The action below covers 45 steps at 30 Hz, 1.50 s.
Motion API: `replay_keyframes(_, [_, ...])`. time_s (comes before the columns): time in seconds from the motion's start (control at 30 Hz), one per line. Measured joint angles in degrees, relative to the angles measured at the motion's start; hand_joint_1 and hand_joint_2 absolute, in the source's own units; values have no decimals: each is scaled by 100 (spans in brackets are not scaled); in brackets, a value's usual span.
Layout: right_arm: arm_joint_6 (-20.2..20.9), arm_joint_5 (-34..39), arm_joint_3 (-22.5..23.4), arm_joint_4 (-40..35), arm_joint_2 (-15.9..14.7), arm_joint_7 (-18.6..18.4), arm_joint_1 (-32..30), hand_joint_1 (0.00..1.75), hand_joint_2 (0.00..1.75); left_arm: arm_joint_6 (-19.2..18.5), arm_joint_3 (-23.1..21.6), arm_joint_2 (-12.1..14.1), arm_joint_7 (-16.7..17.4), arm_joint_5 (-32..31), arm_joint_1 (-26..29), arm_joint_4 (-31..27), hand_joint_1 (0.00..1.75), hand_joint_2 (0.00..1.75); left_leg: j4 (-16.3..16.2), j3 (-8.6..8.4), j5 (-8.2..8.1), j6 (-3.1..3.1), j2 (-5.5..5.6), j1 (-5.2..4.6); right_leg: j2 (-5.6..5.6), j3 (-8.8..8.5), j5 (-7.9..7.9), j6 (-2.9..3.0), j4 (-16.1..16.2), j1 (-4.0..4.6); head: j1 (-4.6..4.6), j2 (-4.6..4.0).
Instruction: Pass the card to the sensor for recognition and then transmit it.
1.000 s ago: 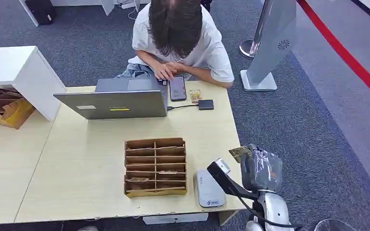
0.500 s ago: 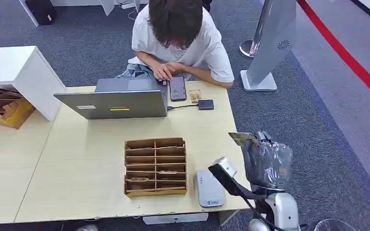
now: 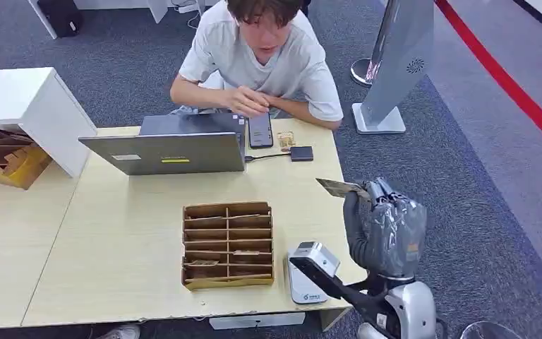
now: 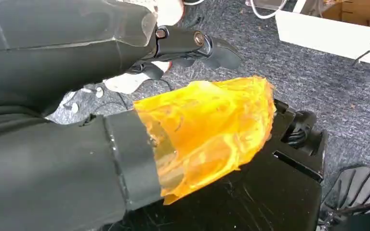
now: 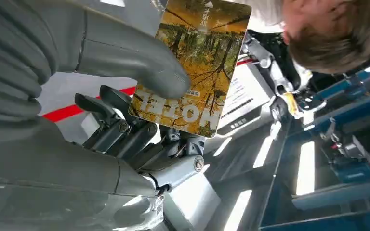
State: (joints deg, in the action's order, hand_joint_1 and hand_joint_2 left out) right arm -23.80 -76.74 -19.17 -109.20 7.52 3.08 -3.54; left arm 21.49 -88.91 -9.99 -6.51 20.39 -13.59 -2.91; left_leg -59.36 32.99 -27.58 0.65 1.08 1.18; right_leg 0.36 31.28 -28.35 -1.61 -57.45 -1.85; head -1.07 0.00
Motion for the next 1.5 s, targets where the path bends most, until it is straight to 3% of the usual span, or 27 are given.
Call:
replay_keyframes(0.5, [155,-175,-203,236,-2,-15,325,175,175,-66,0,2,-17,-98,-60,0,0,0,0,0,0,0,0,0,0,0,2,0,0,0,0,0])
replay_keyframes(0.77, [861,-612,-201,891,-2,-406,775,175,175,-179,0,2,98,-428,-104,-9,0,0,0,0,9,-2,0,0,0,0,8,0,-1,0,0,0])
replay_keyframes(0.97, [1202,-701,-195,1333,-2,-472,982,175,175,-203,0,9,177,-553,-147,-57,0,0,0,0,11,-4,0,0,1,0,11,-2,-1,0,0,0])
replay_keyframes(1.03, [1215,-708,-206,1425,0,-472,1016,91,175,-205,0,7,192,-568,-152,-61,0,0,0,1,12,-4,1,0,0,0,11,-2,-1,0,0,0])
replay_keyframes(1.07, [1215,-708,-210,1449,0,-472,1023,0,175,-208,0,7,192,-575,-155,-61,0,0,0,1,12,-4,1,0,0,0,11,-2,-2,0,0,0])
replay_keyframes(1.33, [1211,-728,-269,1537,0,-479,1042,0,175,-223,0,9,203,-614,-166,-68,0,0,0,2,11,-4,0,0,1,1,11,-2,-2,0,0,0])
replay_keyframes(1.37, [1211,-732,-280,1539,0,-494,1044,0,0,-223,0,9,205,-619,-166,-74,0,0,0,2,11,-4,0,0,1,1,11,-2,-2,0,0,0])
replay_keyframes(1.5, [1200,-743,-302,1554,0,-525,1047,0,0,-221,0,11,208,-619,-166,-92,0,0,0,2,11,-4,0,0,1,1,11,-2,-2,0,0,0])
